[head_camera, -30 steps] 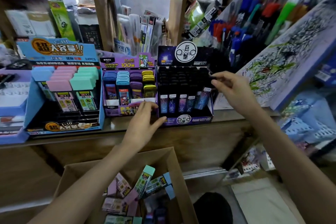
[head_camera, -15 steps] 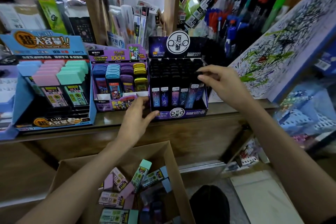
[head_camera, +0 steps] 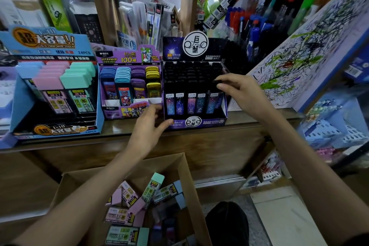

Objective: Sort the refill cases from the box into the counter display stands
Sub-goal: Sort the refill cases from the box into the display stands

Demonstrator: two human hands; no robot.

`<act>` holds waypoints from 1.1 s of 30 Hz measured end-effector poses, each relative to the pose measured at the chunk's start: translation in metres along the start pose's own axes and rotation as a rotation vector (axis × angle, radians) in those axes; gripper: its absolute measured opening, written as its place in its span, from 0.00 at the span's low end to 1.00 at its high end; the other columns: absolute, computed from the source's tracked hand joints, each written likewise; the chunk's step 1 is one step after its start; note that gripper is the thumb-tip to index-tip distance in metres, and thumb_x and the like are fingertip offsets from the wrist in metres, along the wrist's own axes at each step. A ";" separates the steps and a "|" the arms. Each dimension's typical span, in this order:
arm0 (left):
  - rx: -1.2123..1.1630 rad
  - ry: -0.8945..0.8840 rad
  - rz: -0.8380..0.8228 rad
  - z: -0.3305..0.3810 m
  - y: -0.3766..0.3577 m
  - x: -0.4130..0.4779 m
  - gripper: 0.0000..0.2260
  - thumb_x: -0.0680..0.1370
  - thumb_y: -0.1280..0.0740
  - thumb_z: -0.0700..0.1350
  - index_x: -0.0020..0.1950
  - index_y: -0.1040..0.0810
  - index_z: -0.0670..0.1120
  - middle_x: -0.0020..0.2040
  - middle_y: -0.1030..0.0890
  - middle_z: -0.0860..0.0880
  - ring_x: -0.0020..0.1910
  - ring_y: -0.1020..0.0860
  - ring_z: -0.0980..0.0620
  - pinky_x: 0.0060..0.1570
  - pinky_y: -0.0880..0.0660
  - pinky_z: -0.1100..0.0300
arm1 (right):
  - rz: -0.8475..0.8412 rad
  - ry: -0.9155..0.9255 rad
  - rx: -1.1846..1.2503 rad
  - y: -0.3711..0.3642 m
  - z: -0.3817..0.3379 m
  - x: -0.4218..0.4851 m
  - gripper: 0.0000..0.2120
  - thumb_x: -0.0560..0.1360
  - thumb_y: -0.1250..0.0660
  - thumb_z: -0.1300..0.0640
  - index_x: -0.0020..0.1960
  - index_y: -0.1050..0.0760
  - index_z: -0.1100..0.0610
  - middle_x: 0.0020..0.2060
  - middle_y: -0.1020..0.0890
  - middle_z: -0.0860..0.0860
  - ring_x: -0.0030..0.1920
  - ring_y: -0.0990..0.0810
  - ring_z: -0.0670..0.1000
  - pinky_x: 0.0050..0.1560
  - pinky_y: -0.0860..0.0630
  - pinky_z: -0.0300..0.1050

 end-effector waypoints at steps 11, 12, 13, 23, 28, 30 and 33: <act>0.023 -0.086 -0.052 -0.002 0.015 -0.021 0.17 0.76 0.32 0.45 0.64 0.28 0.45 0.61 0.25 0.48 0.58 0.27 0.56 0.52 0.30 0.68 | 0.161 -0.160 -0.207 -0.011 -0.003 -0.004 0.11 0.75 0.32 0.53 0.52 0.21 0.60 0.38 0.21 0.49 0.39 0.22 0.45 0.40 0.29 0.32; 0.035 -0.124 -0.046 -0.004 0.021 -0.031 0.15 0.76 0.32 0.45 0.63 0.27 0.46 0.59 0.25 0.50 0.57 0.27 0.58 0.51 0.32 0.70 | 0.179 -0.142 -0.270 -0.010 -0.005 -0.009 0.12 0.75 0.32 0.52 0.53 0.21 0.59 0.39 0.21 0.48 0.40 0.24 0.45 0.41 0.30 0.31; 0.048 -0.164 -0.043 -0.005 0.027 -0.042 0.14 0.76 0.32 0.45 0.61 0.26 0.47 0.58 0.25 0.51 0.56 0.27 0.59 0.51 0.32 0.71 | 0.198 -0.114 -0.307 -0.009 -0.007 -0.015 0.12 0.76 0.33 0.53 0.55 0.22 0.59 0.41 0.22 0.48 0.41 0.25 0.44 0.41 0.31 0.29; 0.088 0.100 -0.316 -0.120 -0.017 -0.142 0.09 0.76 0.32 0.39 0.55 0.23 0.41 0.51 0.22 0.47 0.53 0.23 0.50 0.44 0.35 0.69 | -0.195 -0.331 -0.110 -0.150 0.047 -0.142 0.09 0.76 0.34 0.58 0.56 0.23 0.56 0.49 0.20 0.50 0.49 0.20 0.50 0.48 0.29 0.29; 0.110 0.284 -0.390 -0.170 -0.060 -0.153 0.16 0.75 0.31 0.38 0.61 0.27 0.36 0.58 0.25 0.37 0.58 0.26 0.40 0.53 0.32 0.56 | -0.213 -0.701 0.007 -0.219 0.101 -0.177 0.17 0.78 0.37 0.59 0.65 0.31 0.62 0.57 0.23 0.58 0.57 0.23 0.58 0.52 0.27 0.45; 0.097 0.330 -0.365 -0.181 -0.070 -0.147 0.17 0.75 0.31 0.39 0.62 0.27 0.36 0.58 0.25 0.37 0.59 0.26 0.40 0.54 0.32 0.54 | -0.225 -0.735 0.047 -0.231 0.110 -0.185 0.10 0.79 0.39 0.59 0.58 0.28 0.61 0.47 0.21 0.54 0.50 0.21 0.56 0.43 0.32 0.38; 0.100 0.350 -0.387 -0.194 -0.085 -0.130 0.18 0.76 0.31 0.42 0.62 0.28 0.37 0.59 0.25 0.38 0.59 0.26 0.41 0.55 0.29 0.50 | -0.204 -0.724 0.067 -0.237 0.115 -0.193 0.06 0.79 0.41 0.59 0.52 0.27 0.60 0.40 0.23 0.51 0.41 0.24 0.50 0.41 0.34 0.40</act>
Point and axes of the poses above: each hand's wrist, its own x-axis towards the middle knuckle, its own y-axis out of the back of the hand, z = x × y, the point moved 3 cm from there along x, towards the middle knuckle
